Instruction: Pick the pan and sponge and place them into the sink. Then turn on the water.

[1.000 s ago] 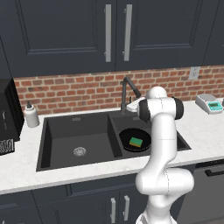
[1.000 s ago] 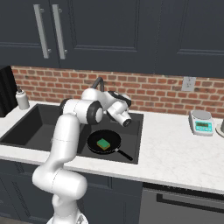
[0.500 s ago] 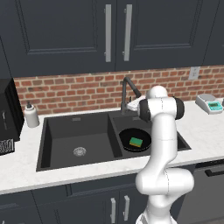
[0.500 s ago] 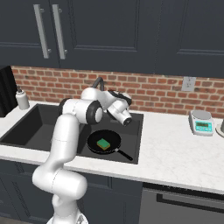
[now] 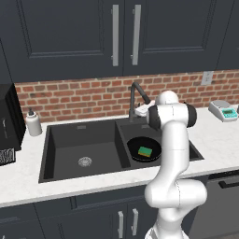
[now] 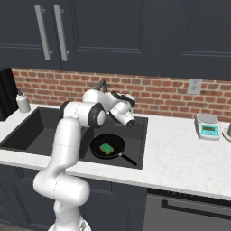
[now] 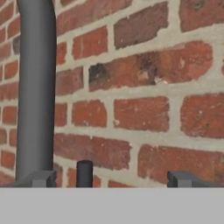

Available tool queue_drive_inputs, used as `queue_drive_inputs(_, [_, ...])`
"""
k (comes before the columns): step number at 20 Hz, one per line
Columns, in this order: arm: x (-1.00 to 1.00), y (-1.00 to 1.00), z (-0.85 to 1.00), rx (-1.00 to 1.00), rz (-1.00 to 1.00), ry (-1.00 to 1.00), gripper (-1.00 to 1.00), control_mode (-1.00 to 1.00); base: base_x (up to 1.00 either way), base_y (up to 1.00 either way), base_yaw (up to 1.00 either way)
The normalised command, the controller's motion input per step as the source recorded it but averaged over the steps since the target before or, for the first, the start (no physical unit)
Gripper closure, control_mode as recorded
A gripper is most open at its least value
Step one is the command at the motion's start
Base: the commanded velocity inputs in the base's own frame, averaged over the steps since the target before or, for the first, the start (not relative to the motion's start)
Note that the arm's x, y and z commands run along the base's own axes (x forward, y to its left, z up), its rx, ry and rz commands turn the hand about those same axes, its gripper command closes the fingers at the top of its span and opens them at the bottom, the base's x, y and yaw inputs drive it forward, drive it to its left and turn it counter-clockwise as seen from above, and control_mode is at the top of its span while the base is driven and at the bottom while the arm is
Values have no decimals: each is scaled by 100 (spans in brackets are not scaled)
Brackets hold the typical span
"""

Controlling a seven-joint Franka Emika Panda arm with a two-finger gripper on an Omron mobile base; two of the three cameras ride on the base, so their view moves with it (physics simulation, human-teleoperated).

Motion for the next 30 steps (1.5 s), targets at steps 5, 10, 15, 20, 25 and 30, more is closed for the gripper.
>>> queue_drive_inputs(5, [4,0,-7,0,-3,0,-100,-100,0,0,0])
queue_drive_inputs(10, [20,0,-13,0,-2,-1,100,-100,0,0,0])
queue_drive_inputs(15, [19,-1,-24,0,-1,-4,100,-100,0,0,0])
queue_drive_inputs(20, [10,-21,-15,0,-3,-4,100,-100,0,0,0])
queue_drive_inputs(25, [19,-39,-8,0,-1,-2,100,-100,0,0,0])
queue_drive_inputs(30, [4,-68,-11,-2,-1,-2,100,-100,0,0,0])
